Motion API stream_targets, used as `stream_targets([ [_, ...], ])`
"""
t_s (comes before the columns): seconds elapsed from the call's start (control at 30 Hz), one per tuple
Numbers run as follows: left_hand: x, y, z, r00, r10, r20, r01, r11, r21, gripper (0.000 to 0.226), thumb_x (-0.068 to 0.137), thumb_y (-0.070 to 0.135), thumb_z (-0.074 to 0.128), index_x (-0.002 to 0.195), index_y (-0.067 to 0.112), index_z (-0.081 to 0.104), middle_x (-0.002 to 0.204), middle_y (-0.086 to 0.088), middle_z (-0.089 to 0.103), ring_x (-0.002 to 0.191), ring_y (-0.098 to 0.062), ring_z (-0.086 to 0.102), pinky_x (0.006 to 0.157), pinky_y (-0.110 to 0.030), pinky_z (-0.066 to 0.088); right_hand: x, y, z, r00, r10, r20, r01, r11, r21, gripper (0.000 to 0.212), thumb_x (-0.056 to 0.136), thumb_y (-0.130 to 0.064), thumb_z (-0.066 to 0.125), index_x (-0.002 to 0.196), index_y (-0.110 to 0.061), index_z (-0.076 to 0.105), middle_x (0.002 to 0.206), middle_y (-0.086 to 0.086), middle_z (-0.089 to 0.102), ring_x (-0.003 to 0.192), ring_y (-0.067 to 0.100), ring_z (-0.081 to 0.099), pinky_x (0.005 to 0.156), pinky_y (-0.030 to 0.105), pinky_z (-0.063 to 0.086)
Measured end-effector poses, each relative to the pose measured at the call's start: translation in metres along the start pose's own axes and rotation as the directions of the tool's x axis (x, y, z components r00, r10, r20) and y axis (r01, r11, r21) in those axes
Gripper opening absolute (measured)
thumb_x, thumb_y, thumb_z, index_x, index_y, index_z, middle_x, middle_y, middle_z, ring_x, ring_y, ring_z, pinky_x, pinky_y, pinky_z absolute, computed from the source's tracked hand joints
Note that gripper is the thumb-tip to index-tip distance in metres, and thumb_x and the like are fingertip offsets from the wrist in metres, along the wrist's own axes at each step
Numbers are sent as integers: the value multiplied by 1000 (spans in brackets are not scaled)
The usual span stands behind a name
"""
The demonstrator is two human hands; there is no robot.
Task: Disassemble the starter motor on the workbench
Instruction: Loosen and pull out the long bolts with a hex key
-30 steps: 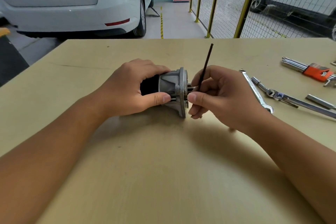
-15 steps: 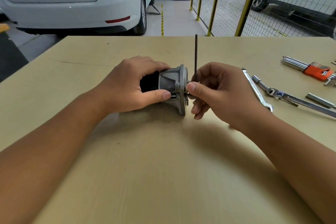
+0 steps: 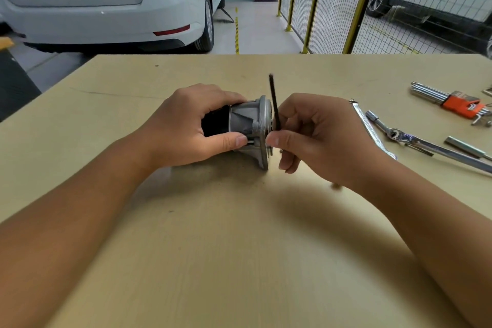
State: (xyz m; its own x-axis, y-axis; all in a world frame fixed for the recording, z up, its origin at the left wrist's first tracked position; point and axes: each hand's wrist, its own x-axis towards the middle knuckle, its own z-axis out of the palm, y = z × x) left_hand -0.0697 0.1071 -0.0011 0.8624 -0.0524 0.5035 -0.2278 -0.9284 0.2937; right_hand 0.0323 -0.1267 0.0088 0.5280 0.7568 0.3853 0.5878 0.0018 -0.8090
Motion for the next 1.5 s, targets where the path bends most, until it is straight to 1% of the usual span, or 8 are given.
stream_targets([
  [0.43,-1,3,0,1000,-25,16,26,1000,-12,68,81,58,70,133,14,69,115,-2,72,107,-26,67,90,-51,53,1,-1,-4,955,-294,49,284,849,-447,17,78,-5,81,81,-9,65,71,2,60,65,15,52,58,23,41],
  [0.53,0,3,0,999,-36,21,36,999,-11,69,81,59,70,133,14,69,116,-1,72,108,-26,67,90,-50,53,-4,0,0,971,-229,63,238,934,-267,22,84,-7,78,96,-20,66,81,2,62,64,19,59,56,33,48],
  [0.63,0,2,0,998,-51,30,51,999,-6,67,83,58,73,134,16,68,119,1,72,110,-25,66,92,-50,53,-13,-4,3,978,-174,113,153,973,175,10,92,-25,71,99,-19,68,86,3,64,55,26,58,49,38,49],
  [0.73,0,2,0,996,-74,52,75,997,-5,66,83,56,74,136,18,67,120,3,71,111,-24,65,94,-50,52,-17,-7,7,987,-149,54,116,914,389,42,98,-49,55,101,-9,69,84,17,62,46,25,57,51,31,43],
  [0.83,0,3,-2,993,-81,84,79,996,29,70,84,65,64,139,21,64,121,4,69,111,-22,63,93,-49,52,-11,-11,10,999,-40,27,25,909,416,70,92,-71,46,88,-7,71,81,15,67,44,31,56,47,45,36],
  [1.07,2,7,-6,981,-122,149,107,989,102,73,85,71,54,143,26,59,120,6,62,110,-20,57,91,-46,51,-5,-18,11,1000,-17,9,12,925,381,50,98,-48,52,69,-10,68,69,12,63,42,30,54,45,30,38],
  [1.27,2,8,-9,976,-122,178,107,990,89,69,88,62,60,146,24,58,123,6,62,113,-19,55,93,-46,50,-11,-22,1,978,-107,179,56,961,272,46,99,-39,50,74,-4,66,62,9,60,49,21,62,53,25,44],
  [1.5,5,8,-10,967,-150,206,133,987,95,72,86,69,56,144,27,58,126,9,62,116,-17,54,95,-46,49,-13,-21,-9,907,-204,368,144,973,183,31,95,-26,64,77,-3,72,71,12,62,60,26,64,57,37,53],
])
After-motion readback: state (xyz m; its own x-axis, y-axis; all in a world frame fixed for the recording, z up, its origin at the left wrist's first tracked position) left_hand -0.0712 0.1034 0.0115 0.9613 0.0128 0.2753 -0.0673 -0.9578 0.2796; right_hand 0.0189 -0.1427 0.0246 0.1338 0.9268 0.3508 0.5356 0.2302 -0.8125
